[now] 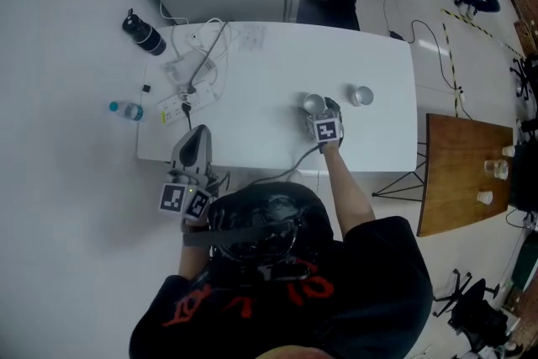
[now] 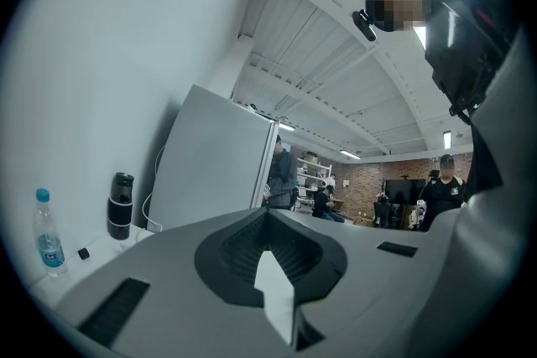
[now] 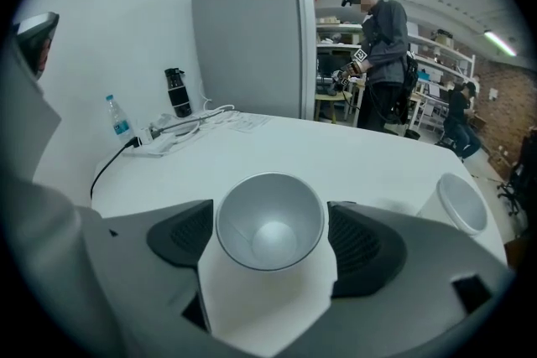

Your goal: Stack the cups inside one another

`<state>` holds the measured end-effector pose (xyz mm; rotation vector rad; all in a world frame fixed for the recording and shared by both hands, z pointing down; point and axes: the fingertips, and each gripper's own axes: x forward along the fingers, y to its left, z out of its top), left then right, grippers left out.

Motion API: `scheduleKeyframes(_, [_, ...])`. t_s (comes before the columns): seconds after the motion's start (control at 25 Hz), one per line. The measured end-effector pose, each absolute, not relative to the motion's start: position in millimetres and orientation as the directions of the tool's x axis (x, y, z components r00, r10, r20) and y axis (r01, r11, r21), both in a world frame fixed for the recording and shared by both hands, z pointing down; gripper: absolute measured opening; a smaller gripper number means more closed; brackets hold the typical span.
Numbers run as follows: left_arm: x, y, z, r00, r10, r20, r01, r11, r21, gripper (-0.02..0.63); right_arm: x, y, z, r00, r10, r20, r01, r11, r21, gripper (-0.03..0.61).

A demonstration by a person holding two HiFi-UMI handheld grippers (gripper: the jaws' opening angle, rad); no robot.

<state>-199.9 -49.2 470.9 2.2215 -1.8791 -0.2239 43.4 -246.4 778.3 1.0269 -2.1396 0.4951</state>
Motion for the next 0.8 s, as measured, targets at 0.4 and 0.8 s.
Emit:
scheduleKeyframes(0.4, [-202.0, -52.4, 469.1, 0.187, -0.982, 0.029, -0.949, -0.173, 0.264, 0.005, 48.4, -243.3, 769.4, -0.420, -0.564, 0.711, -0.815, 0.579, -0.022, 0.385])
scheduleKeyframes(0.8, [-180.0, -75.2, 471.6, 0.274, -0.961, 0.030, -0.928, -0.256, 0.271, 0.005, 88.1, -210.7, 773.1, -0.437, -0.555, 0.708, -0.820, 0.569, -0.060, 0.383])
